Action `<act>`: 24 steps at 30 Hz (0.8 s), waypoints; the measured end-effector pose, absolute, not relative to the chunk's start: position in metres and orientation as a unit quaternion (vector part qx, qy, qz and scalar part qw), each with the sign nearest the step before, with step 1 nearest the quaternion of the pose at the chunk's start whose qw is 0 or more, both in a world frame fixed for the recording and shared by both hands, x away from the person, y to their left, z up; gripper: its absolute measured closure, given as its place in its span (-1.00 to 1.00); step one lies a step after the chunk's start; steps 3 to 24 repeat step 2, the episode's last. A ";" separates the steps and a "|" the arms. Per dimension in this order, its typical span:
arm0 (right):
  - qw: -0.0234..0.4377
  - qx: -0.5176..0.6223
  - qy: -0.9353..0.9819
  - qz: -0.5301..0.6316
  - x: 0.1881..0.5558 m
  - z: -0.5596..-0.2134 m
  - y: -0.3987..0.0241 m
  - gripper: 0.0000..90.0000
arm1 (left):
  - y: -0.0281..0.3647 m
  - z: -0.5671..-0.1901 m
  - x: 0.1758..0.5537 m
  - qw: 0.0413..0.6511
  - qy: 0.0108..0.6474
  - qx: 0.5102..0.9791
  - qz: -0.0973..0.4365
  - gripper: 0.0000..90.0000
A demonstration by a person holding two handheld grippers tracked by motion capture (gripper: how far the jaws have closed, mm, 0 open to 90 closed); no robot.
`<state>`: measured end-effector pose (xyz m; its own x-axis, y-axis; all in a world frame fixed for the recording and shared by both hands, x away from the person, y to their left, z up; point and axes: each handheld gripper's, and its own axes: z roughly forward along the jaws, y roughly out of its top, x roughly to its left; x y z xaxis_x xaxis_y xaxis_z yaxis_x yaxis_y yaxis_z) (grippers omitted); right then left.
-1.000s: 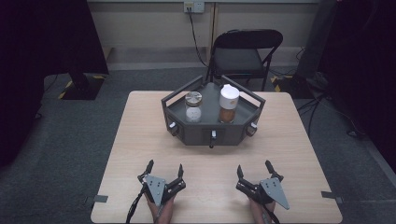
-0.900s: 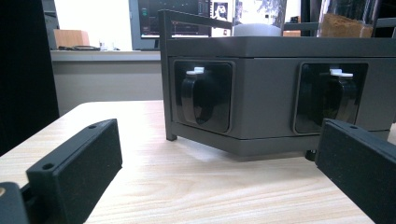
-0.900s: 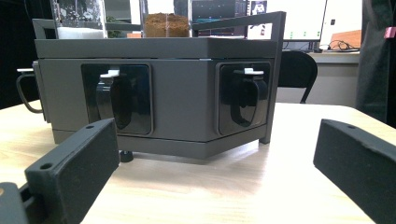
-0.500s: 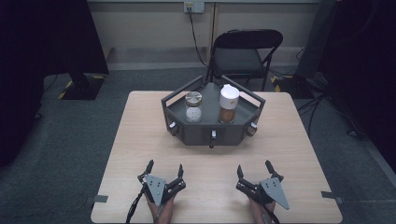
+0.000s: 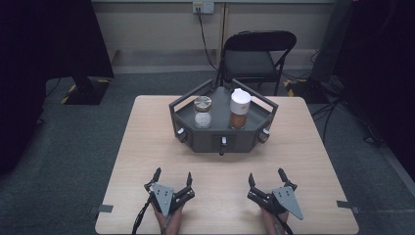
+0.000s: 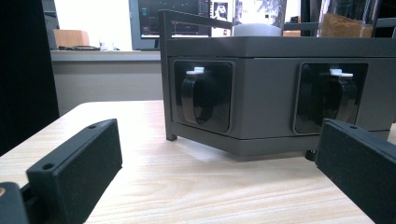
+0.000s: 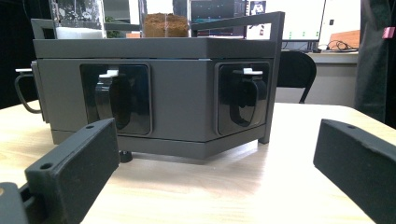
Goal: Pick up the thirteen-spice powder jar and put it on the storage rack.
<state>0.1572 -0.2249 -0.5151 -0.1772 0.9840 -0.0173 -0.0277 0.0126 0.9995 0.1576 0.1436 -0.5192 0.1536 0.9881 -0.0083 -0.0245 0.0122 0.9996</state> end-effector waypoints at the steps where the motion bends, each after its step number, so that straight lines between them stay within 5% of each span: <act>1: 0.464 0.443 0.540 0.545 0.157 -0.515 -0.225 -1.00 | 0.144 -0.519 0.158 0.546 0.456 0.528 0.464 -1.00; 24: 0.464 0.443 0.540 0.545 0.157 -0.515 -0.225 -1.00 | 0.144 -0.519 0.158 0.546 0.456 0.528 0.464 -1.00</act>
